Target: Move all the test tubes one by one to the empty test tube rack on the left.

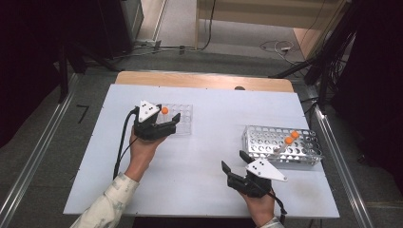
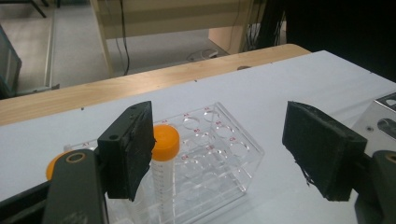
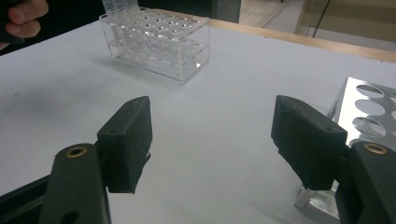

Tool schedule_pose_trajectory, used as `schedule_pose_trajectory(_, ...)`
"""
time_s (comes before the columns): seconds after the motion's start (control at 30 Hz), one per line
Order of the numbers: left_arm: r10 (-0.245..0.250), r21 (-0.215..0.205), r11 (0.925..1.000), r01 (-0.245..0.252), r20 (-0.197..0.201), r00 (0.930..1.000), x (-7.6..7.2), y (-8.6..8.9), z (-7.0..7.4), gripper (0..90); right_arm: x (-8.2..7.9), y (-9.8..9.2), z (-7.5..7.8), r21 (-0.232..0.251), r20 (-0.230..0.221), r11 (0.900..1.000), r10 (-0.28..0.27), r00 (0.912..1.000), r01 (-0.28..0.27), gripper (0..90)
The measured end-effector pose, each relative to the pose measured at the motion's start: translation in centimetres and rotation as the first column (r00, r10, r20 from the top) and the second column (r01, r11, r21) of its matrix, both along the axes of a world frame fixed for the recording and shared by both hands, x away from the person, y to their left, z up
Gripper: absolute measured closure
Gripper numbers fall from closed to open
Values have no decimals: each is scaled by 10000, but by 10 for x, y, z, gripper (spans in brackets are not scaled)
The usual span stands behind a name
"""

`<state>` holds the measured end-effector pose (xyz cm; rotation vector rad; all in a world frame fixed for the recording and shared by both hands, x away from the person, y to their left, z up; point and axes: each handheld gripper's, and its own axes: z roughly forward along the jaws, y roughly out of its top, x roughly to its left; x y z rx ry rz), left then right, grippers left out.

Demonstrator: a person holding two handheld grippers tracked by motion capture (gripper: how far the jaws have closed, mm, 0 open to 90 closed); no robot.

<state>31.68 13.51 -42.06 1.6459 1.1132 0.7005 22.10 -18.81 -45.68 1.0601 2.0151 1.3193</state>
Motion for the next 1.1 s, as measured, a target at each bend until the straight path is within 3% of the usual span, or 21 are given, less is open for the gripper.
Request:
schedule_pose_trajectory(0.6,-50,-100,9999,49,-98,9999,-6,0,-5,243,2,-46,11,-48,193,9918,-1273,9917,1274,274)
schedule_pose_trajectory(1.1,-343,154,9993,344,-59,9994,-13,-8,-8,198,1,-88,18,139,531,9659,-2589,9644,2586,266)
